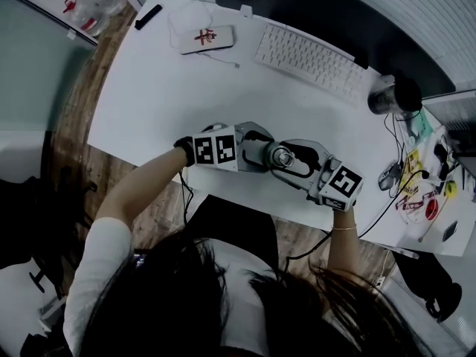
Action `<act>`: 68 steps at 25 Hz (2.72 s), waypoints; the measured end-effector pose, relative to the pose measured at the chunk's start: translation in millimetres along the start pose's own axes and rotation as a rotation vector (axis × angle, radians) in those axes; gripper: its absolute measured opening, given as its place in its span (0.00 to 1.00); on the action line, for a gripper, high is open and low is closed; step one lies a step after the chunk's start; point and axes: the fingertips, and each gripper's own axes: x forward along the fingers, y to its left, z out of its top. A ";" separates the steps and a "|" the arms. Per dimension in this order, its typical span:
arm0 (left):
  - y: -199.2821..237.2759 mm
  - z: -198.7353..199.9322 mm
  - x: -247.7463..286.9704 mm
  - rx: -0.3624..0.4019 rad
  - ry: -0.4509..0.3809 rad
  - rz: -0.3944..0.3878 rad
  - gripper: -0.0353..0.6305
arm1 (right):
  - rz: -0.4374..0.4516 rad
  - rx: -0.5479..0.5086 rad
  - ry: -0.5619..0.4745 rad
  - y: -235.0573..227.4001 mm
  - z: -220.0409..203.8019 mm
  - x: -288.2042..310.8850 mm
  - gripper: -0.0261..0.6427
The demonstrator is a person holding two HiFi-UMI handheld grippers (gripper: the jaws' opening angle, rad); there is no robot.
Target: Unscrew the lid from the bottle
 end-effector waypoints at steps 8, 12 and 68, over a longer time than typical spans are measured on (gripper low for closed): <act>-1.2 -0.2 -0.3 0.048 0.030 -0.076 0.59 | 0.111 -0.053 0.094 3.2 -2.2 3.2 0.42; -1.6 -0.5 0.5 0.027 0.019 -0.036 0.59 | 0.025 0.005 0.075 1.8 -8.5 1.8 0.42; -10.1 -8.0 -2.6 0.047 0.089 -0.094 0.59 | 0.053 -0.035 0.034 10.1 -9.9 6.9 0.42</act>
